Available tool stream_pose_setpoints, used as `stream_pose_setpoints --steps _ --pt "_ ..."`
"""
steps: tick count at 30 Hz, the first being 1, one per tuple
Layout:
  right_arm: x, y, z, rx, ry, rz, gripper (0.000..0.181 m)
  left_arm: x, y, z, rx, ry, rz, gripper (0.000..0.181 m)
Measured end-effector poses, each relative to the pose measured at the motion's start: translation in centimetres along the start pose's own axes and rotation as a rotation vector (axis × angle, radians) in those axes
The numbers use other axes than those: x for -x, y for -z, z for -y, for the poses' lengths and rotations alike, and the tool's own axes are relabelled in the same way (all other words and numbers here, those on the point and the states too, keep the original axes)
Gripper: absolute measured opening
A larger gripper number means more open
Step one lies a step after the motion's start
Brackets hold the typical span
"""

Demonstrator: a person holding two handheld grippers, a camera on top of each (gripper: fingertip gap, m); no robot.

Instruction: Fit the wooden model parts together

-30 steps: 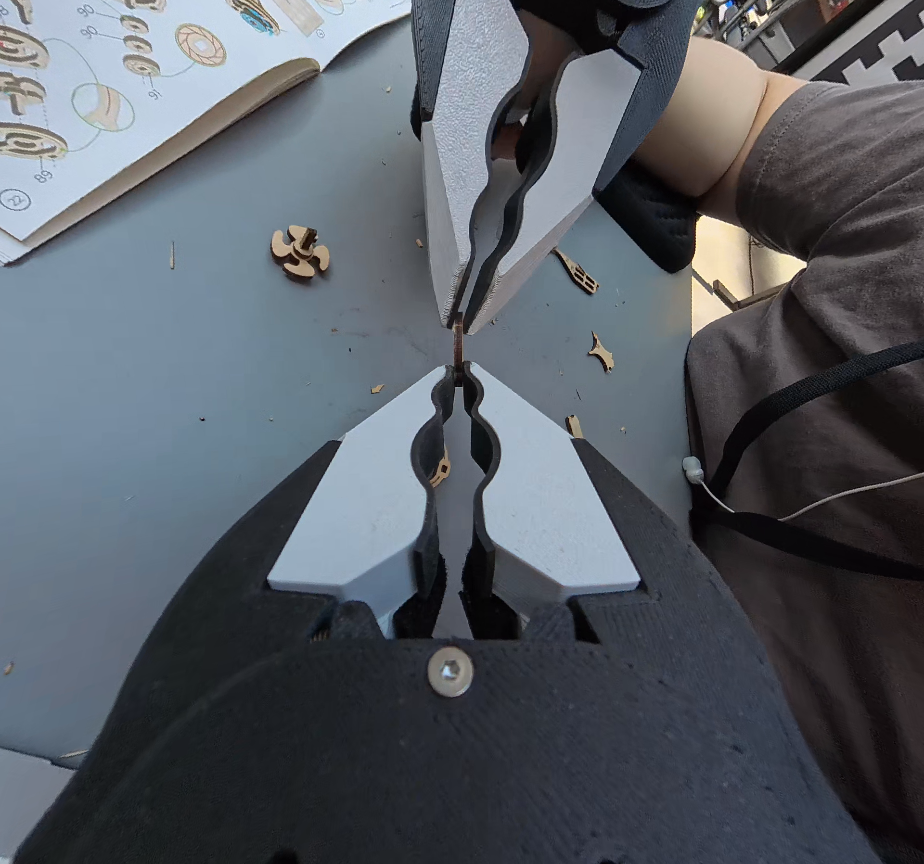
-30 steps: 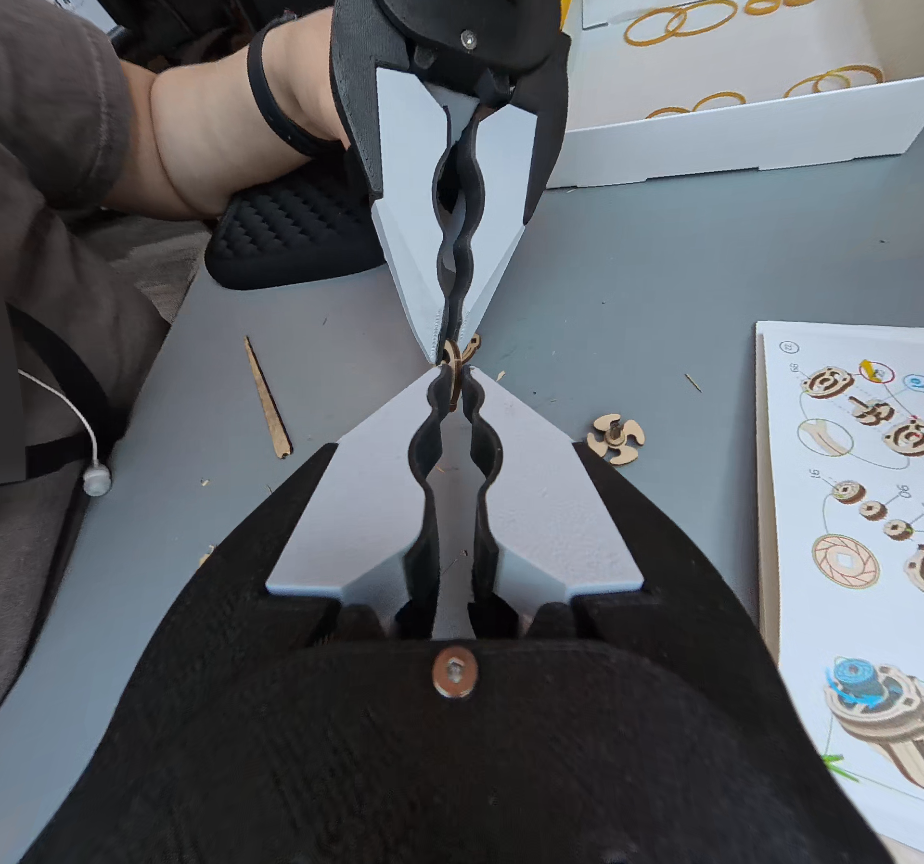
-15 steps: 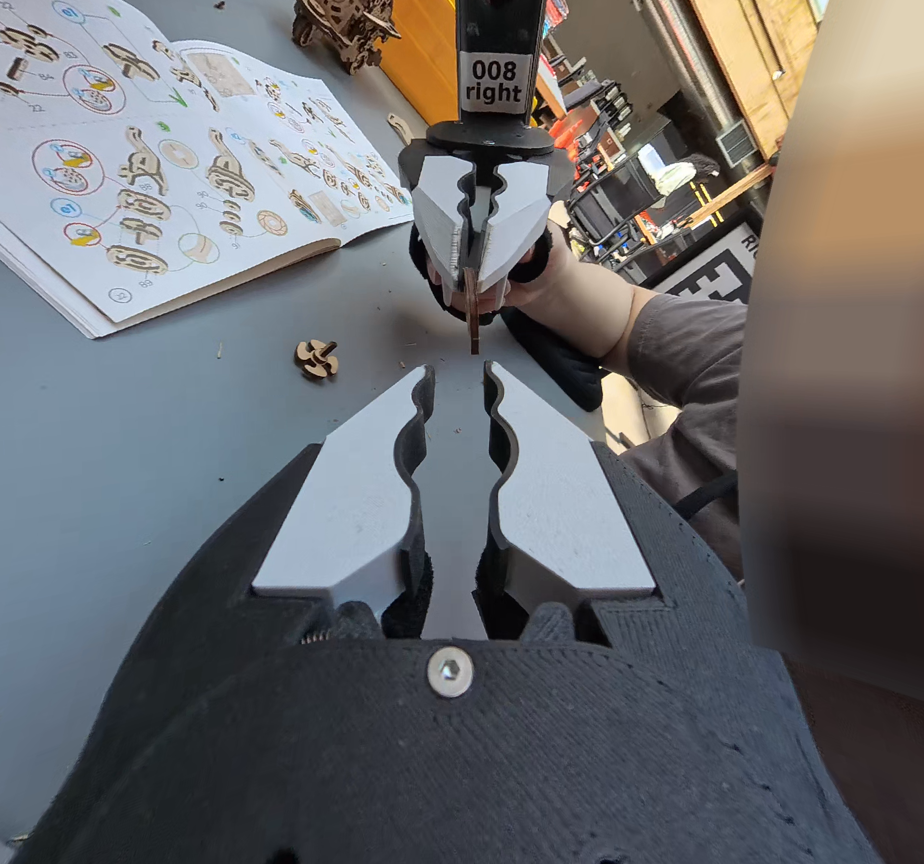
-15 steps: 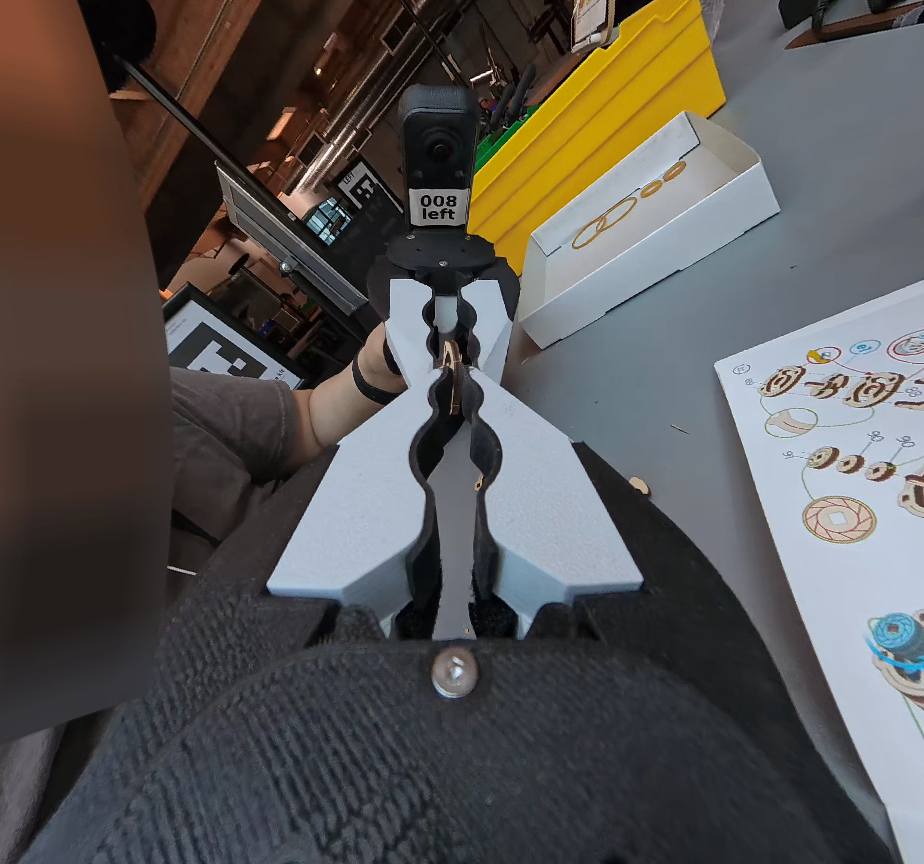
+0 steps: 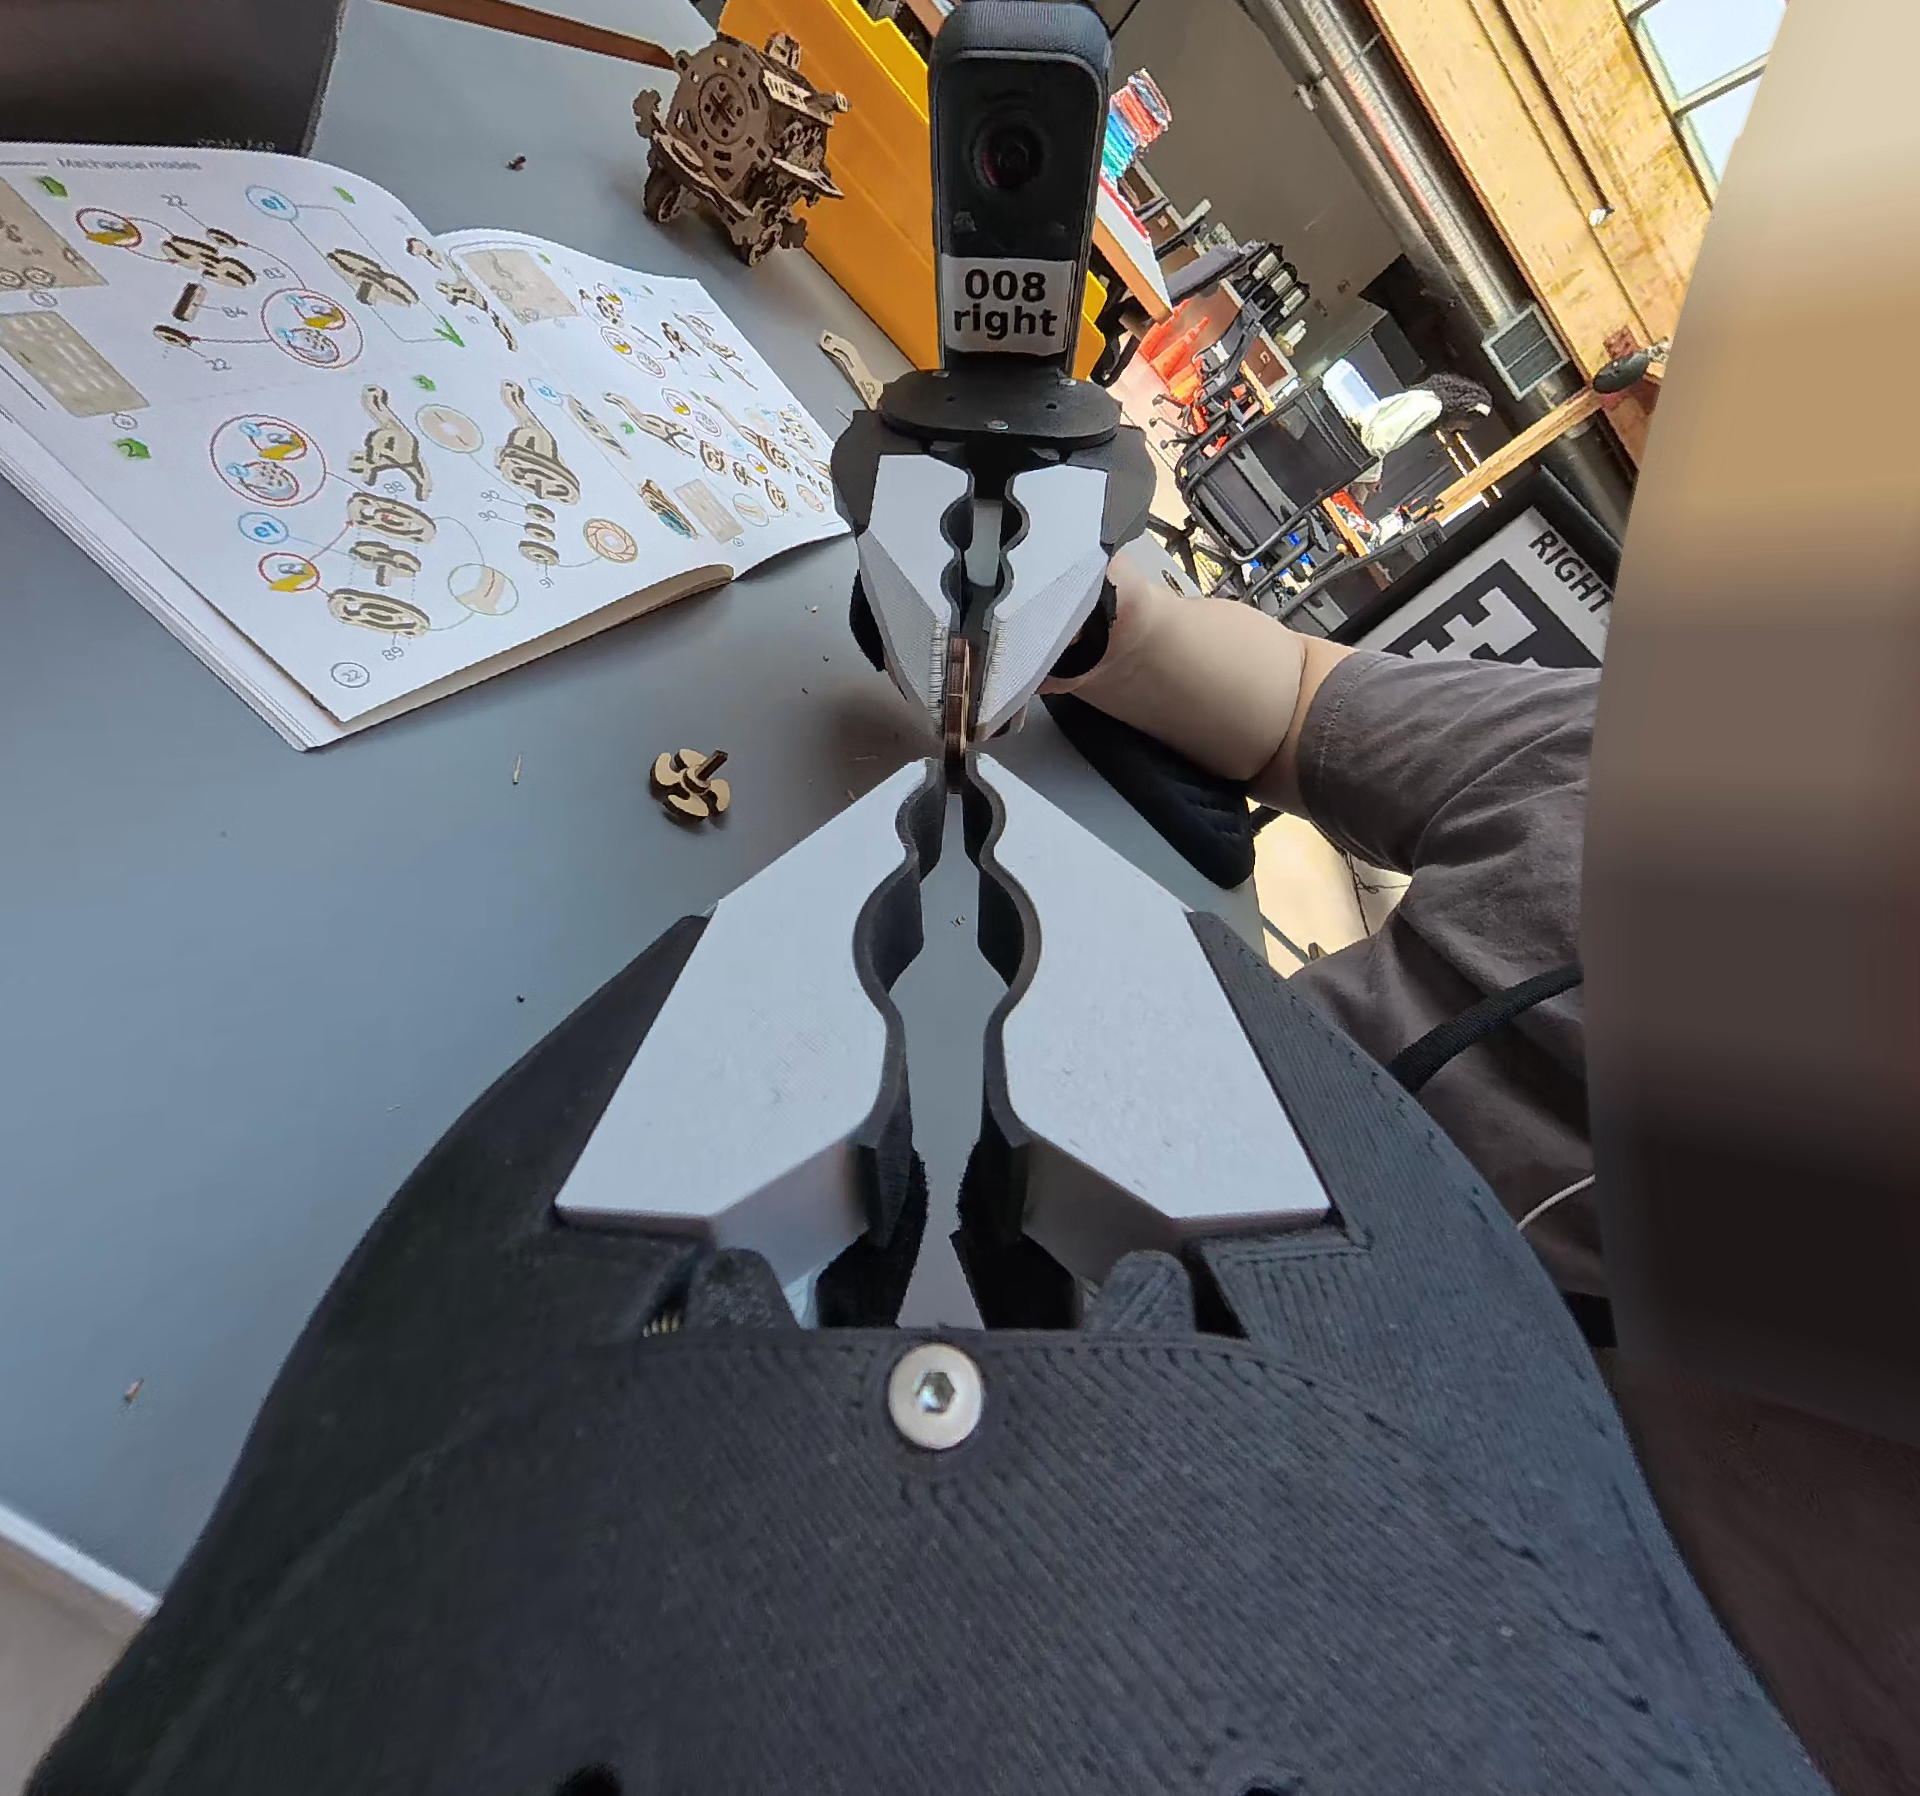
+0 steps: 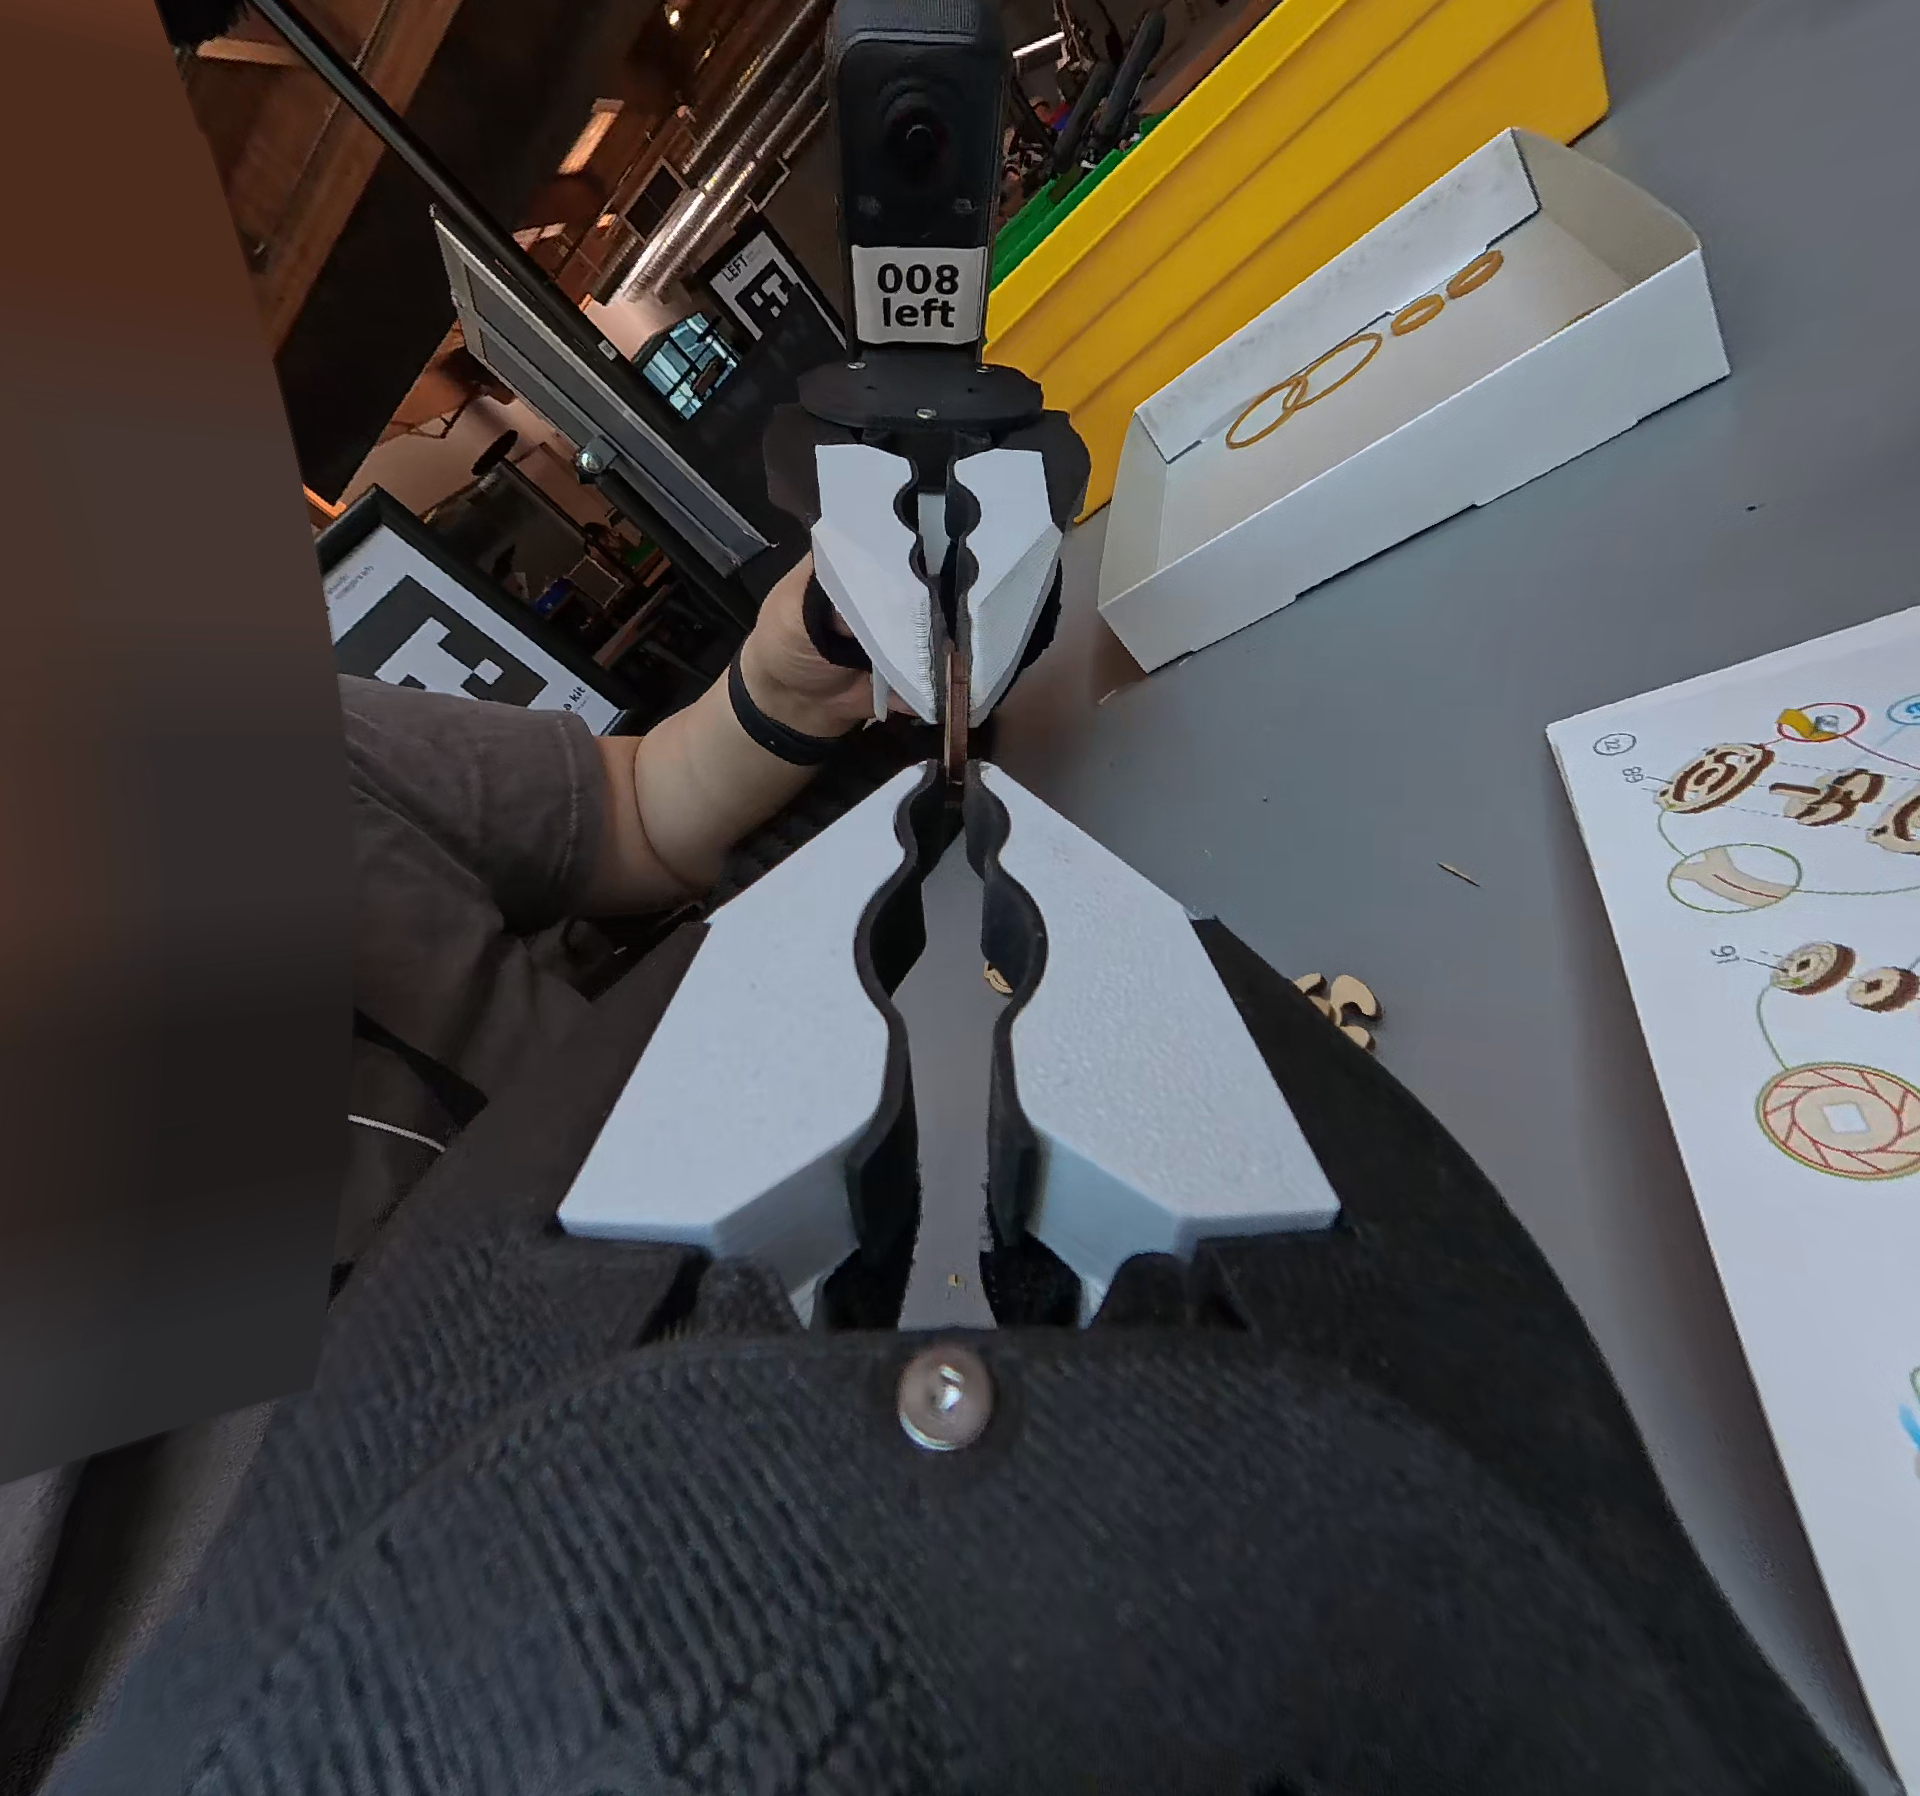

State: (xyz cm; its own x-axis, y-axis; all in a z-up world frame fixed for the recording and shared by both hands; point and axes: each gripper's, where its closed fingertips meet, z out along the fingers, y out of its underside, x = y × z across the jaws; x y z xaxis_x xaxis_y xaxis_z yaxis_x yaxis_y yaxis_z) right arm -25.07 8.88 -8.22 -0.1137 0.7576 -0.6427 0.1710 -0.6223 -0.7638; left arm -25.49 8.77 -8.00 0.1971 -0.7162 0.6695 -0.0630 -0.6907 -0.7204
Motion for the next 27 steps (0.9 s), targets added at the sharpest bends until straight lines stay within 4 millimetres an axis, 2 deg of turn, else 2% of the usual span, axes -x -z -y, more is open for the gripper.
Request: stream_pose_setpoints --steps 2,5,9,12,14,23,27 --pt "-0.2 0.0 -0.2 0.022 0.051 -0.016 0.003 0.1 0.0 -0.2 0.016 0.018 0.009 0.000" --pt "-1.2 0.2 -0.4 0.067 0.192 -0.113 0.026 0.9 0.4 -0.4 0.021 0.057 0.035 0.000" --pt "-1.6 0.4 -0.3 0.119 0.532 -0.260 0.041 2.0 0.7 -0.9 0.033 0.160 0.040 0.000" --pt "-1.5 0.2 -0.4 0.171 0.805 -0.374 0.048 2.2 0.6 -1.3 0.033 0.238 0.009 0.000" --pt "-1.0 -0.2 -0.7 0.194 0.924 -0.409 0.051 2.1 0.5 -1.3 0.026 0.272 -0.016 0.000" --pt "-1.3 -0.6 -0.9 0.237 1.028 -0.488 0.050 1.3 -0.1 -1.7 0.038 0.337 -0.088 0.000" --pt "-1.2 -0.8 -1.4 0.265 1.079 -0.485 0.041 1.3 -0.3 -2.1 0.061 0.336 -0.081 0.000"
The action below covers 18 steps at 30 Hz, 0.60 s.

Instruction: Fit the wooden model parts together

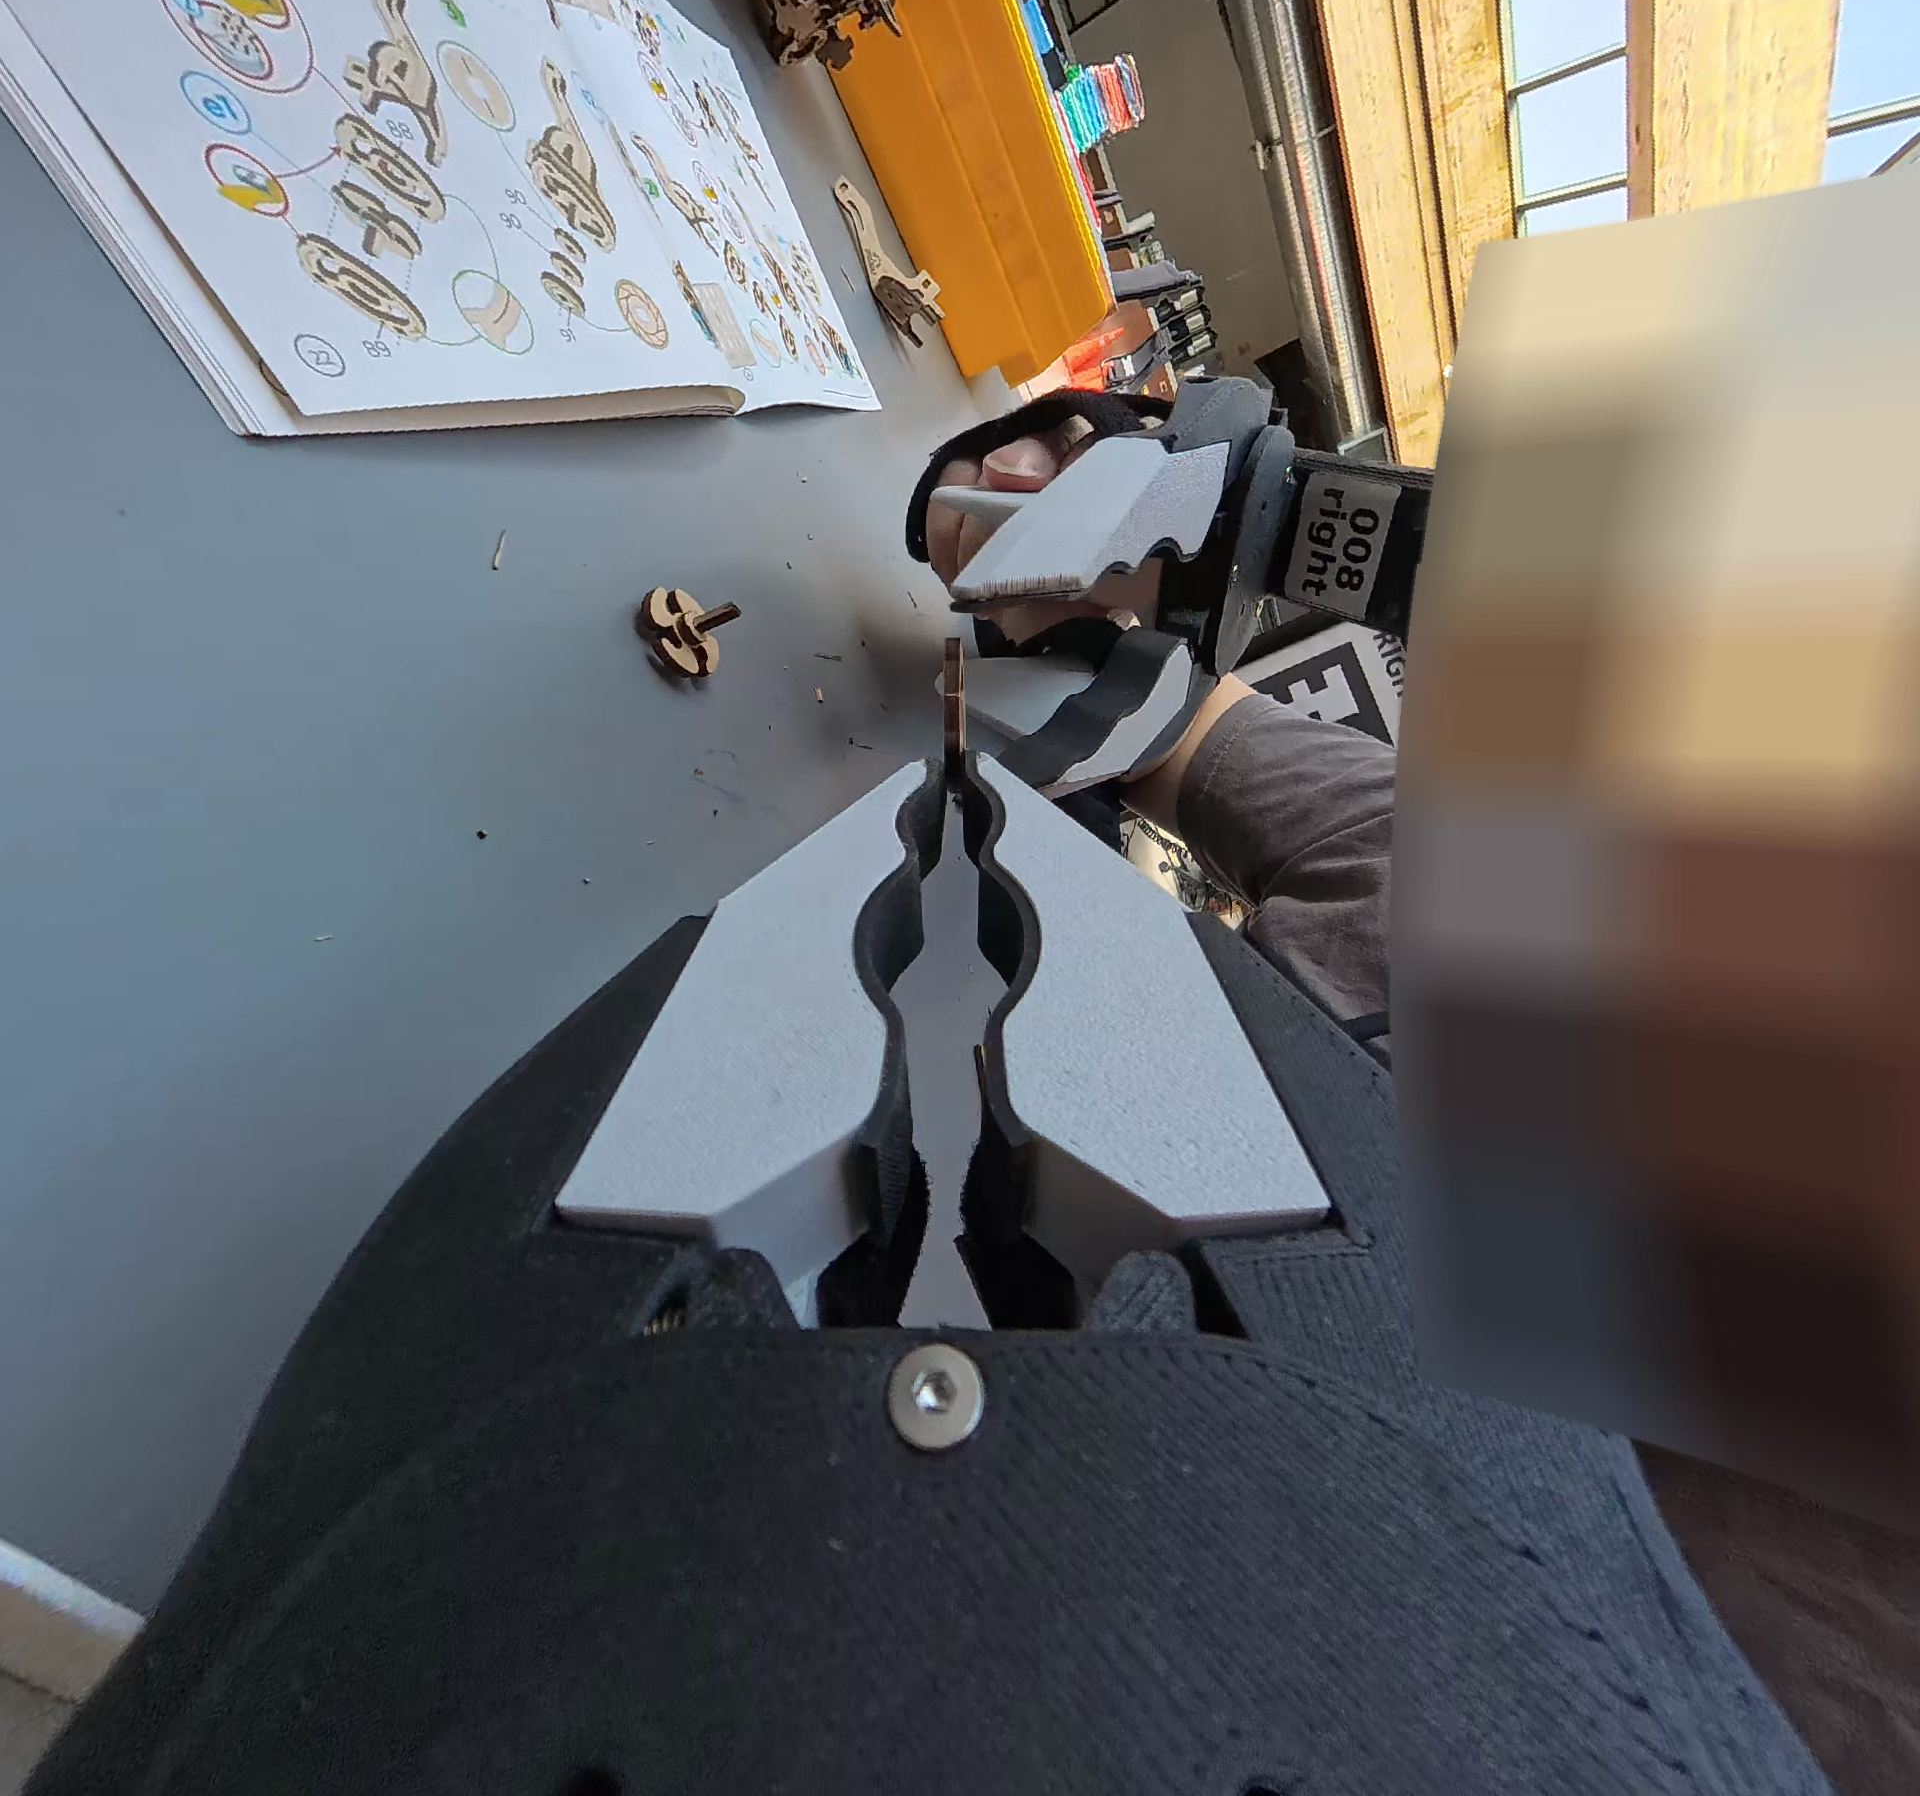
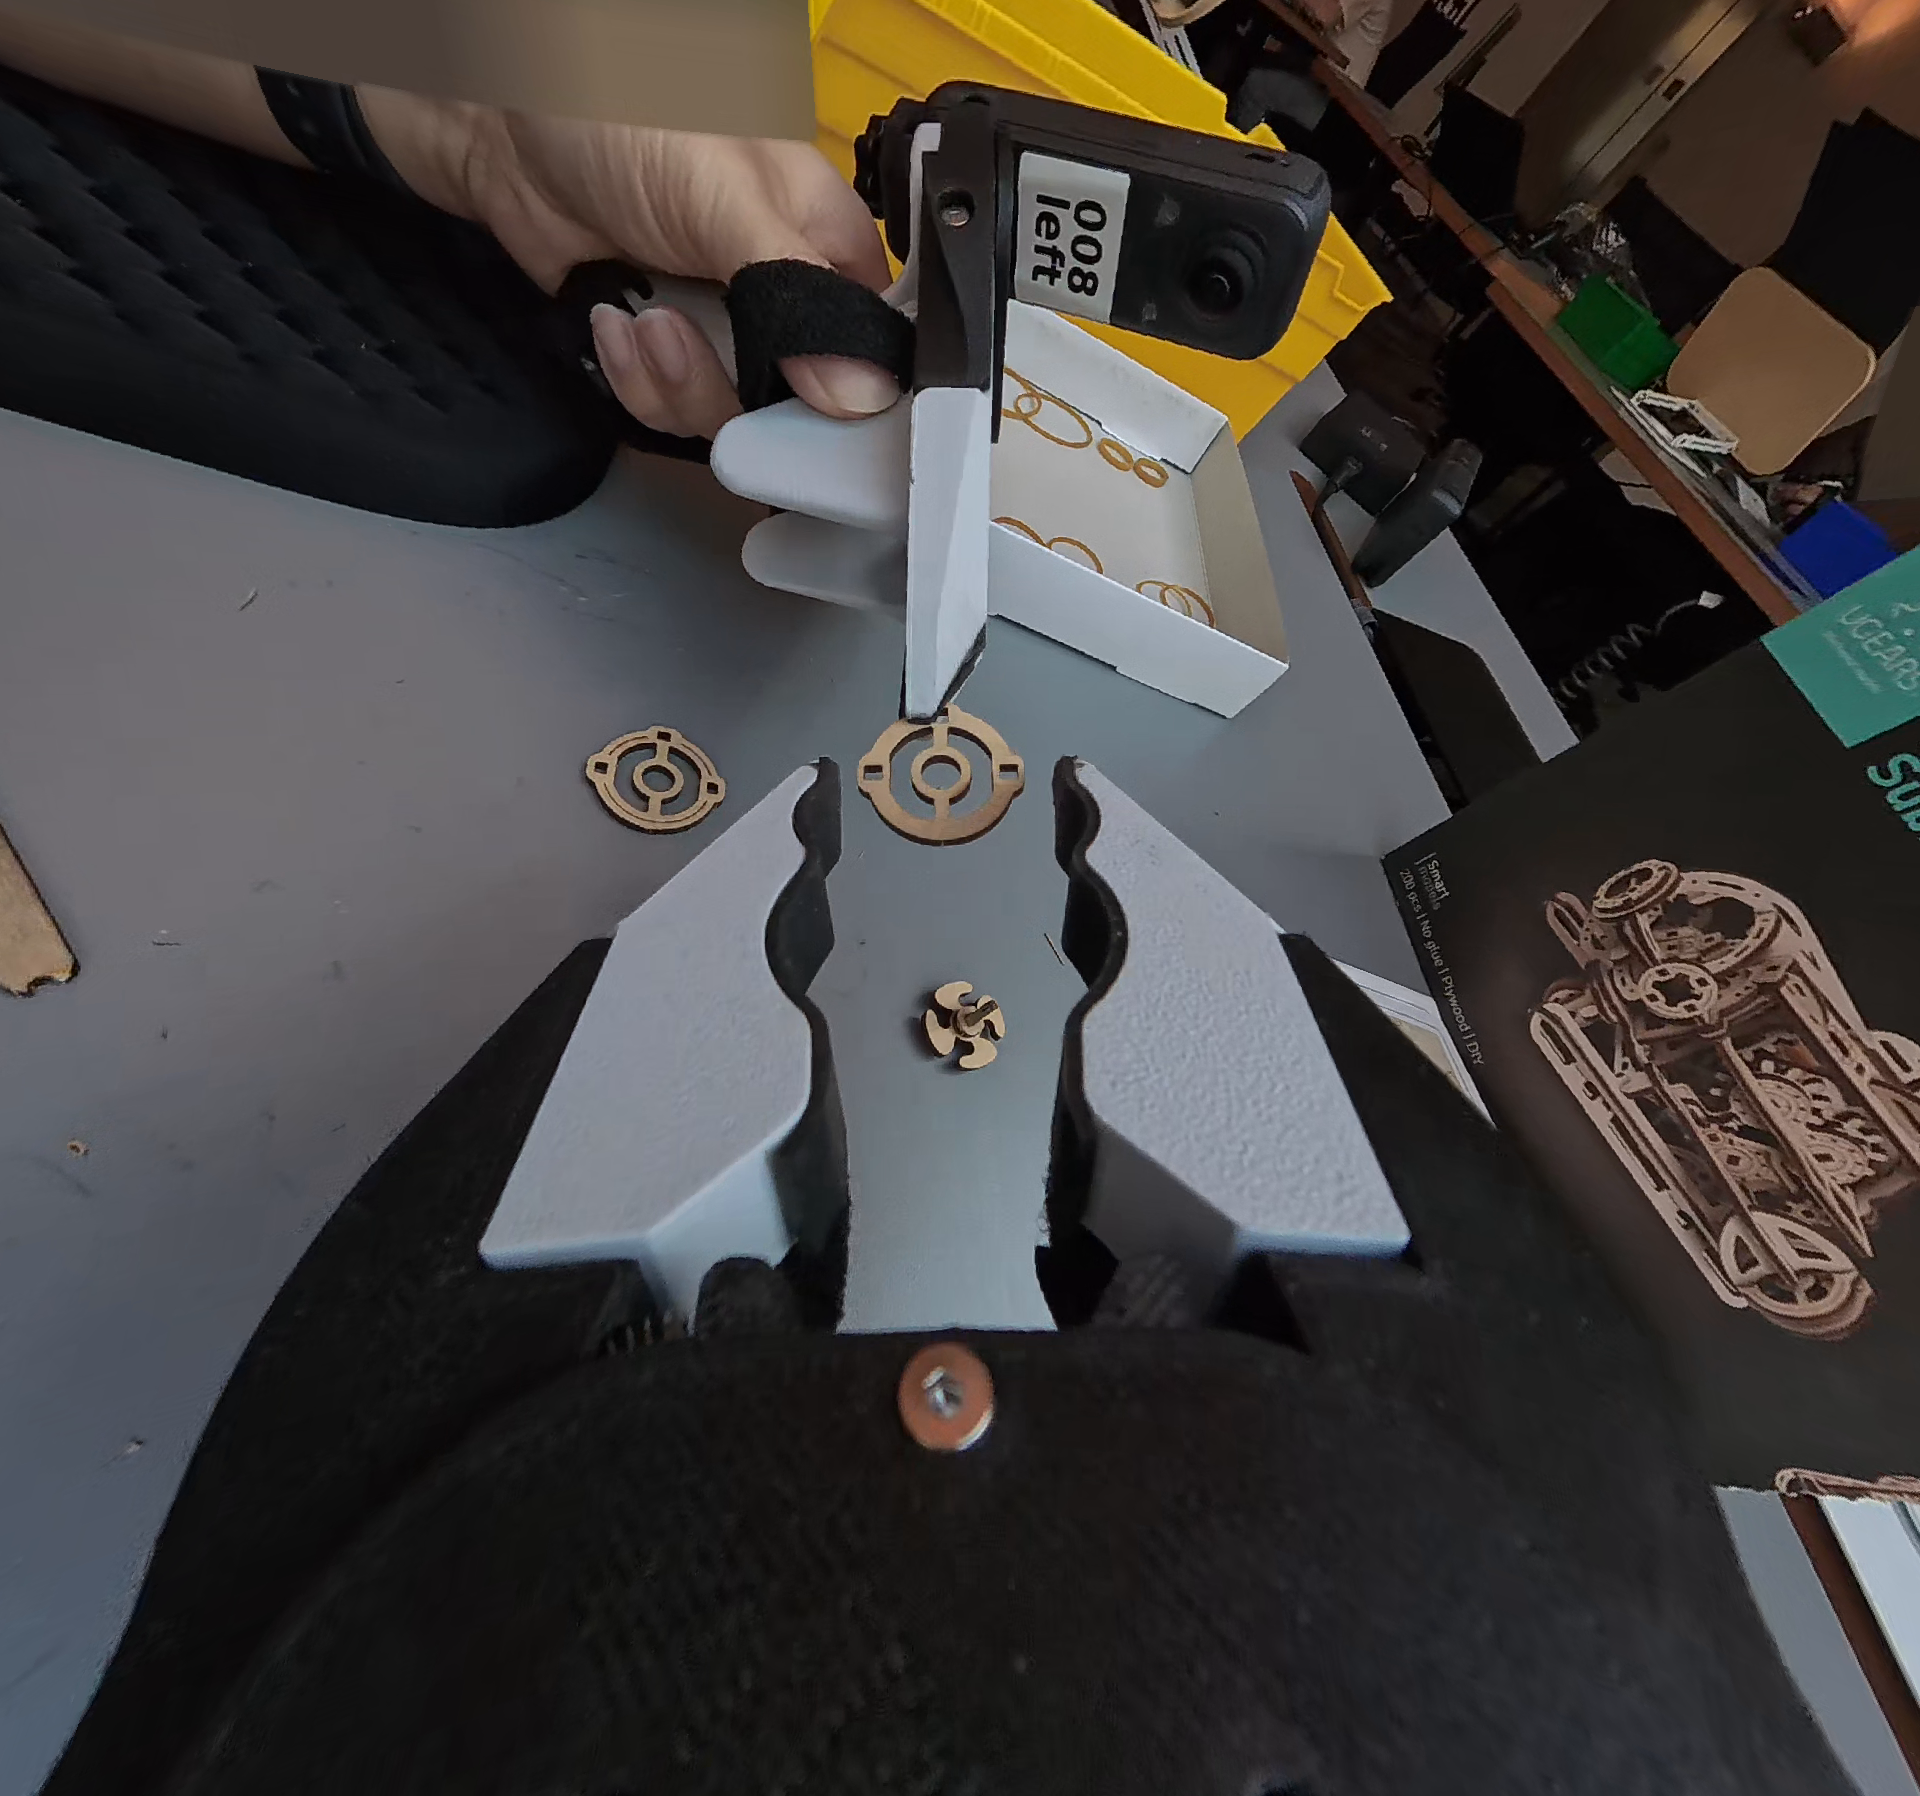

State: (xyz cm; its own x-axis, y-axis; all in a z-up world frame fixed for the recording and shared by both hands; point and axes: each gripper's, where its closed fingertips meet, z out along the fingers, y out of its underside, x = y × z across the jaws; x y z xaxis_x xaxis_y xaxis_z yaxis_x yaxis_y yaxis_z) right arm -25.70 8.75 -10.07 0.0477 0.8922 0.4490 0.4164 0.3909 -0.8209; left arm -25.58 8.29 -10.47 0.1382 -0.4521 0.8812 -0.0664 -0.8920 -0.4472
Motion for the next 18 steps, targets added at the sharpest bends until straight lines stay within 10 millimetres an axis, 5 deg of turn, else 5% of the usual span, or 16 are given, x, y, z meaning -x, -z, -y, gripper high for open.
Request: stream_pose_setpoints --steps 18 --pt "0.1 0.1 -0.5 0.052 0.036 -0.013 0.031 0.4 0.6 0.9 -0.045 -0.016 0.029 0.007"
